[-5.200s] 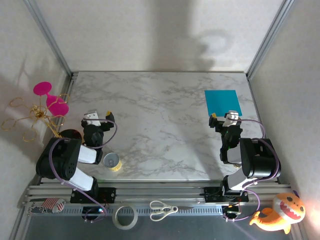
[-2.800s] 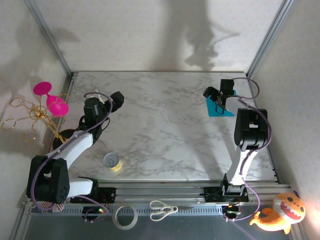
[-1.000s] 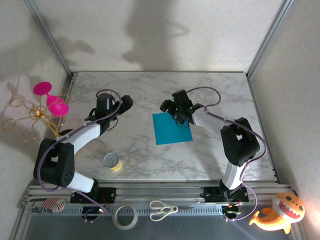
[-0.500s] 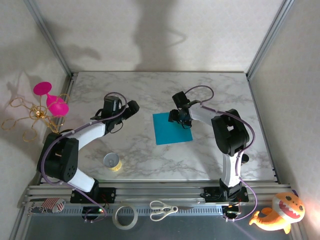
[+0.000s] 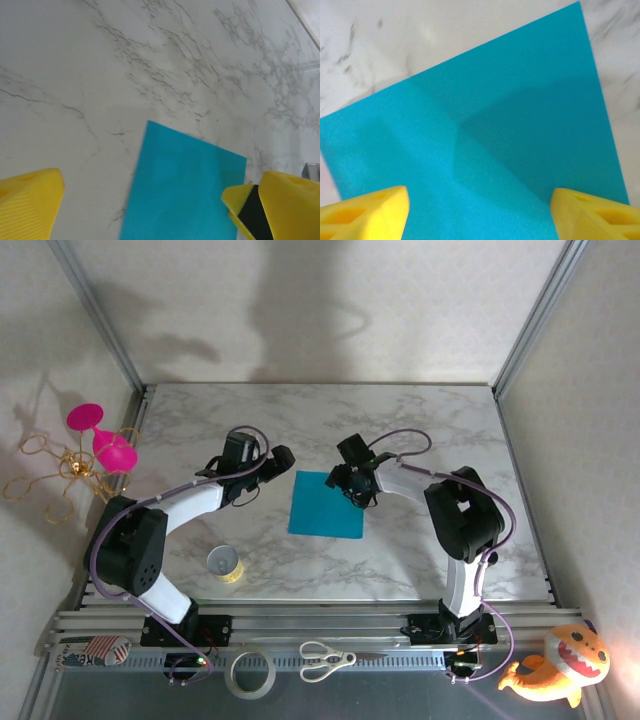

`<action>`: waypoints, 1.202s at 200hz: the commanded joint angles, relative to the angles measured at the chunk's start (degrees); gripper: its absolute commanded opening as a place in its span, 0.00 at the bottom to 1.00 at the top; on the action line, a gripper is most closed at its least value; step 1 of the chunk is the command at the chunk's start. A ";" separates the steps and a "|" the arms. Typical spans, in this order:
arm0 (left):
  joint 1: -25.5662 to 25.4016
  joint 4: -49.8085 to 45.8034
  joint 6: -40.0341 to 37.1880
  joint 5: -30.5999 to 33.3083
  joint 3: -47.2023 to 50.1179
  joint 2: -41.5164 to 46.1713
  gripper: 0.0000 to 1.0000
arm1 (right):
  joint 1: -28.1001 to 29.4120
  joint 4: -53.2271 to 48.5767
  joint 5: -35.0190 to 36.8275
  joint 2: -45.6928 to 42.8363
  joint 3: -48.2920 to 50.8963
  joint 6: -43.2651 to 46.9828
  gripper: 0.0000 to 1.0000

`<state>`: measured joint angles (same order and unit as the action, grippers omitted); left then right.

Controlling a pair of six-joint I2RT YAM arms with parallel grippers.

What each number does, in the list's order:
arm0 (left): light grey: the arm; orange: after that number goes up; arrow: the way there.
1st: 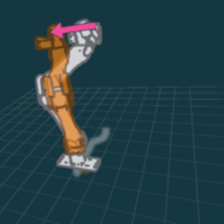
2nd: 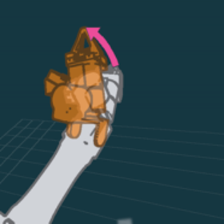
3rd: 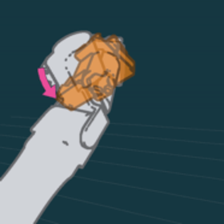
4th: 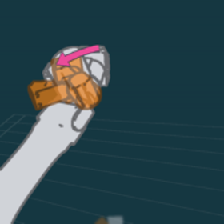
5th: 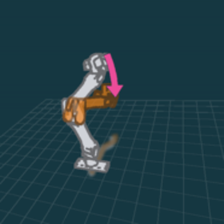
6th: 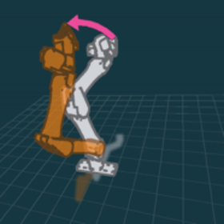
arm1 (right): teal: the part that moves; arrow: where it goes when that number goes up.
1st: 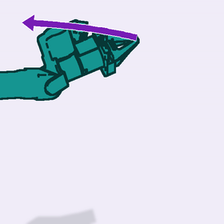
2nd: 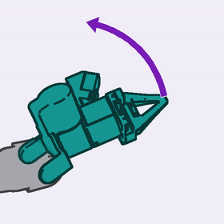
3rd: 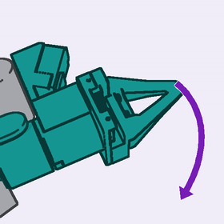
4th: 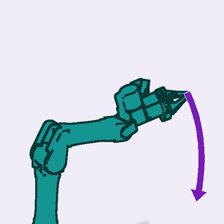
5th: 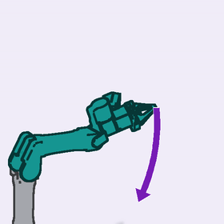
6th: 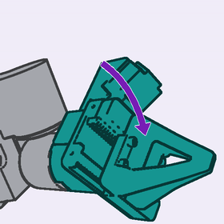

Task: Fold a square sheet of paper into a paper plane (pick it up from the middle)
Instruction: Move the square sheet of paper to the center of the table, then first fold the square sheet of paper in half at the center of the table.

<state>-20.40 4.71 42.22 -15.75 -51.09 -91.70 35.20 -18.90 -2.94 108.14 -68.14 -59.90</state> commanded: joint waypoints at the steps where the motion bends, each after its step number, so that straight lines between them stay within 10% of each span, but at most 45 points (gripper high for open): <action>1: -2.05 -4.23 -0.94 1.75 -2.14 -0.76 0.99 | 0.36 5.93 -4.21 -3.97 3.20 -8.63 0.78; 87: -15.57 -22.89 -11.80 11.44 -13.82 -7.66 0.99 | -12.03 11.95 12.96 -21.71 13.61 15.51 0.99; 240: -24.23 -38.86 -12.18 18.18 -34.07 -28.46 0.96 | -19.29 16.35 5.54 -19.14 17.07 19.51 0.99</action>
<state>-43.57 -30.11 31.03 0.12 -82.17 -117.78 16.36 -3.60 4.10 87.83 -51.51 -41.08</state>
